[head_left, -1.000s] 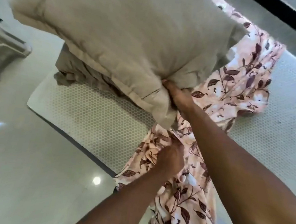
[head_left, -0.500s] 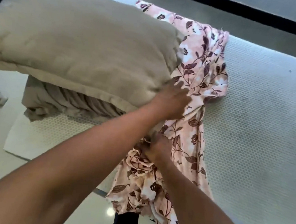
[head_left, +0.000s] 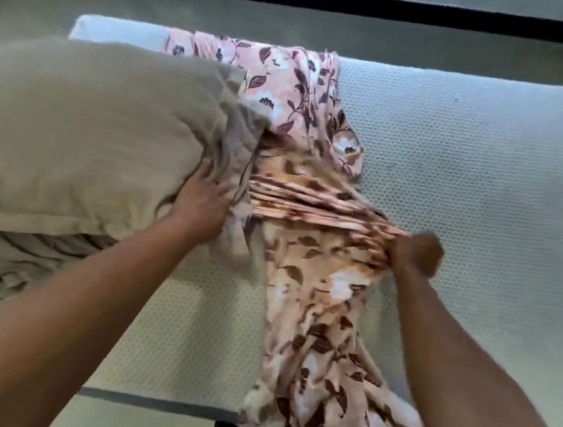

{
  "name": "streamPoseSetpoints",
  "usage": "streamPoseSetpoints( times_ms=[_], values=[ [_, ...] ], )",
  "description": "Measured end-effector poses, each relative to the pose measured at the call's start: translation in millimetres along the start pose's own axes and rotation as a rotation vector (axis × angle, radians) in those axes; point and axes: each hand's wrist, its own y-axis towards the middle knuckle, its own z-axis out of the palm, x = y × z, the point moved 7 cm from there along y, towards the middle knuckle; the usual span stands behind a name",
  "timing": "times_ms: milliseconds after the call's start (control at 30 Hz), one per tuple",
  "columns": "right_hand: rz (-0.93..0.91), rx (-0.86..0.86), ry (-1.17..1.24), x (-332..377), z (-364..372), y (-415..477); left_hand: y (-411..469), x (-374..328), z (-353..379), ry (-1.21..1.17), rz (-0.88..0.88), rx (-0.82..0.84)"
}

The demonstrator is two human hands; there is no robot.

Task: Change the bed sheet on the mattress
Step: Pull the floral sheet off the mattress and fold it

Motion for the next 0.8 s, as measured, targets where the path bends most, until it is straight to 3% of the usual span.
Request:
streamPoseSetpoints(
  times_ms=[67, 100, 267, 400, 467, 633, 800],
  values=[
    [0.067, 0.057, -0.128, -23.6, -12.3, 19.5, 0.3, -2.6, -1.0, 0.026, -0.004, 0.03],
    [-0.003, 0.088, -0.183, -17.6, -11.5, 21.5, 4.3, -8.5, -1.8, 0.025, -0.004, 0.044],
    [-0.646, 0.121, -0.104, 91.5, 40.7, -31.5, 39.1, -32.9, -23.9, -0.17, -0.044, -0.075],
    [-1.029, 0.352, -0.514, 149.4, 127.9, -88.9, 63.2, -37.2, -18.4, -0.138, -0.049, -0.106],
    [-1.165, 0.297, -0.511, 150.6, 136.3, -95.2, 64.6, -35.4, -5.0, -0.128, -0.054, -0.059],
    [-1.004, 0.174, -0.056, 102.4, 96.7, -75.5, 59.9, -41.2, 15.6, -0.111, -0.004, 0.036],
    [-0.56, 0.126, 0.112, 18.2, 61.6, -29.4, 53.4, -50.8, 28.3, -0.035, -0.009, 0.155]
  ],
)
